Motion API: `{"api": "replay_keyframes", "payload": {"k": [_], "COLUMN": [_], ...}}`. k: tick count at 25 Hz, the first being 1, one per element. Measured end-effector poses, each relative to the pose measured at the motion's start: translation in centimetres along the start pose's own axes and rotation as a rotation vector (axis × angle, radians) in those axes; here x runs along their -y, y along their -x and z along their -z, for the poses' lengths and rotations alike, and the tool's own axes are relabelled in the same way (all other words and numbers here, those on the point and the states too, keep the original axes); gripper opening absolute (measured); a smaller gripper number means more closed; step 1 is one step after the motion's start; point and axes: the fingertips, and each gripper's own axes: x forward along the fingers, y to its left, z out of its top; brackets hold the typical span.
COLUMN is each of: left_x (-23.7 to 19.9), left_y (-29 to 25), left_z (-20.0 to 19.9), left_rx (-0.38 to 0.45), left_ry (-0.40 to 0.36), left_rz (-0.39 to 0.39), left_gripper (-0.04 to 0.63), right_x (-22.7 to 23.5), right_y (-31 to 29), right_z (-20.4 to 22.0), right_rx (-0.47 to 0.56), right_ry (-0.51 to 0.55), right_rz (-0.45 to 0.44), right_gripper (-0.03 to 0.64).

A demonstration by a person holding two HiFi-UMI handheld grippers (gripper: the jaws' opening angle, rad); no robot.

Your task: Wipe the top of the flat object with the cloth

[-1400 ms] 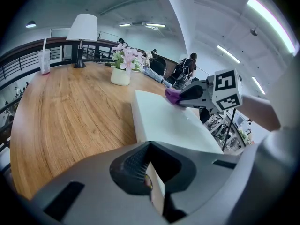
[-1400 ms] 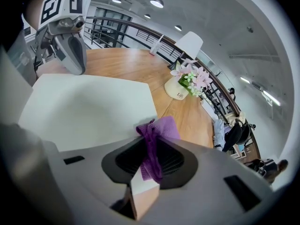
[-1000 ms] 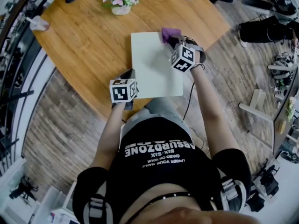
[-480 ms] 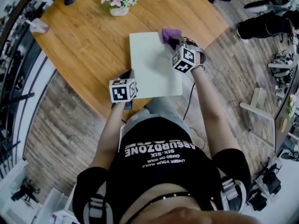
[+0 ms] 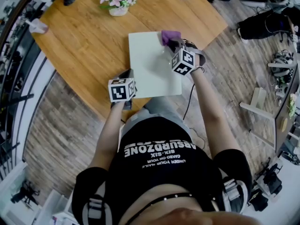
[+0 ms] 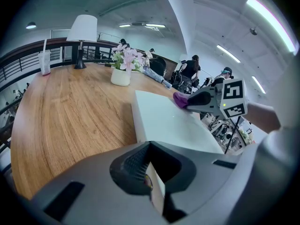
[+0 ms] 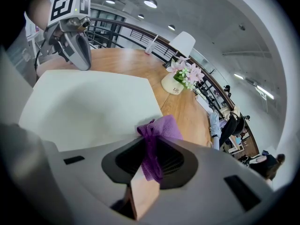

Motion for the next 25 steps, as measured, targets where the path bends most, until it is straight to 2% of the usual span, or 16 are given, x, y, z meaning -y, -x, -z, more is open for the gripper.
{"api": "replay_keyframes", "payload": {"k": [25], "left_x": [0.3], "left_y": [0.4], "left_z": [0.2], "left_rx": [0.007], "left_ry": [-0.026], "left_rz": [-0.011], "left_gripper": [0.006], "right_x": [-4.3], "right_y": [2.9], "right_z": [0.6], "right_rx": [0.034], "right_ry": [-0.037], "right_rz": [0.020], "right_gripper": [0.089]}}
